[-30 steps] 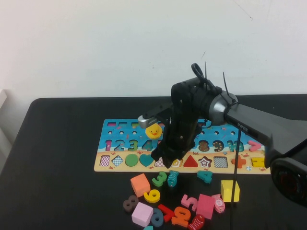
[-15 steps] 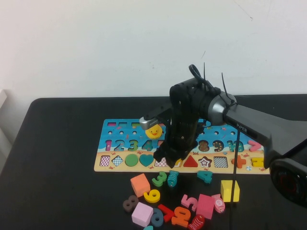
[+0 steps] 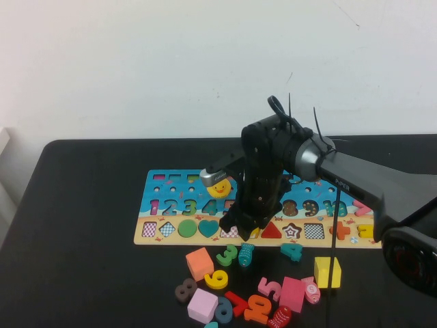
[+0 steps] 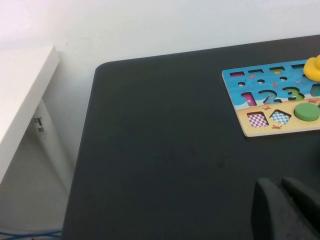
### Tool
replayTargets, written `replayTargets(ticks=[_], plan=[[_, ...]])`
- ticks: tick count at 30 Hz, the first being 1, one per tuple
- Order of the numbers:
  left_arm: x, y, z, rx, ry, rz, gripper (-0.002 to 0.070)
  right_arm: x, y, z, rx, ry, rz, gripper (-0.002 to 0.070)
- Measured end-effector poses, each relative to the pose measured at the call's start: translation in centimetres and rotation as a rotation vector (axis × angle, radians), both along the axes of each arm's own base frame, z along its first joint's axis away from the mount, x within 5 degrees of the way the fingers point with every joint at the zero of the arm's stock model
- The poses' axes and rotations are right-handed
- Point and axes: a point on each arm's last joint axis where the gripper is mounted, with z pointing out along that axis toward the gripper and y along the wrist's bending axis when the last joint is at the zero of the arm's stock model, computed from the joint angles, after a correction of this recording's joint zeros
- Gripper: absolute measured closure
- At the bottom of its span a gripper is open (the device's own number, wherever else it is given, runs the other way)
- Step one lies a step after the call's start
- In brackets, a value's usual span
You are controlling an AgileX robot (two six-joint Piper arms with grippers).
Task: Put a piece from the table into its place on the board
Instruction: Place the "Pentagon" into the hole of the Pentagon
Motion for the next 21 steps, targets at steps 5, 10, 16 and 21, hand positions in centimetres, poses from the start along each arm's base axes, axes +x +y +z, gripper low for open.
replayTargets(ticks=[5, 10, 16, 21], plan=[[0.00, 0.00, 0.00, 0.000, 0.000, 0.000, 0.0677, 0.01, -0.02, 0.00, -0.002, -0.001, -0.001, 0.0318], [0.00, 0.00, 0.00, 0.000, 0.000, 0.000, 0.0677, 0.01, -0.04, 0.00, -0.005, -0.001, 0.000, 0.0318], [0.00, 0.00, 0.00, 0.000, 0.000, 0.000, 0.0677, 0.04, -0.16, -0.34, -0.018, 0.003, -0.027, 0.0318], [0.00, 0.00, 0.00, 0.000, 0.000, 0.000, 0.0677, 0.18, -0.21, -0.81, -0.026, -0.007, -0.035, 0.0318]])
